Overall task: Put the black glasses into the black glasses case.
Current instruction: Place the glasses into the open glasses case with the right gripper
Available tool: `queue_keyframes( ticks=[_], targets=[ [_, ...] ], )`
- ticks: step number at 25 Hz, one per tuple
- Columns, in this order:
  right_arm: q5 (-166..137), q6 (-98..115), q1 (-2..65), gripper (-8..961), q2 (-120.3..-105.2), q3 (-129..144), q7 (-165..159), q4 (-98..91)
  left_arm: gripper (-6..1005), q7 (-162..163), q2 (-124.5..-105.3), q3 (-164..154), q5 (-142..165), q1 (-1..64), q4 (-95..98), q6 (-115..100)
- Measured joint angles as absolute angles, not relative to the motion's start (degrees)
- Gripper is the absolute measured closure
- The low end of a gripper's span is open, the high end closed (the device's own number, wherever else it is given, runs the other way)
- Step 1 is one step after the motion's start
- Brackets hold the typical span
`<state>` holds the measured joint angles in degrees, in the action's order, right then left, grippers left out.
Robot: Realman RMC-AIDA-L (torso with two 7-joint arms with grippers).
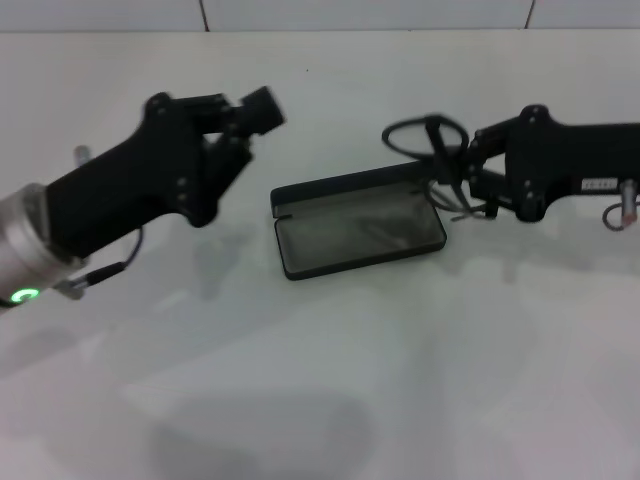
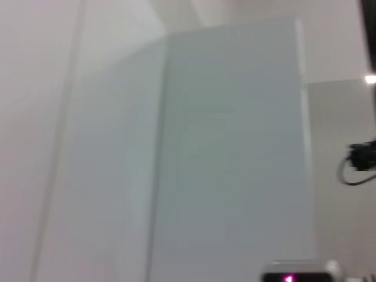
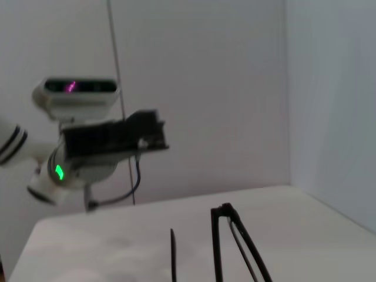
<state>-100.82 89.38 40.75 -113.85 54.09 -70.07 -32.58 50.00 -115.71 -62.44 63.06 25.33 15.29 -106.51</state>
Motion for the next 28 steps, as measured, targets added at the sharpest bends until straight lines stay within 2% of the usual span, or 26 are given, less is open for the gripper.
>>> queue_keyframes(
  ticks=[6,16,28],
  targets=[
    [-105.53,86.9,40.23,789,-115.64,55.94,-64.2,-34.23,985,51.16,-114.6,-59.57,63.0,22.45,15.29,-106.5],
    [-105.91,71.39,40.7,788,-115.91,76.52,-66.99,-42.97,985,50.93,-114.59,-59.46,63.44,22.78,14.89,-104.36],
    [-108.25,65.18,44.93,786,-115.92,83.67,-72.36,-44.93,985,51.11,-114.65,-59.63,63.55,23.36,14.76,-102.92]
  ],
)
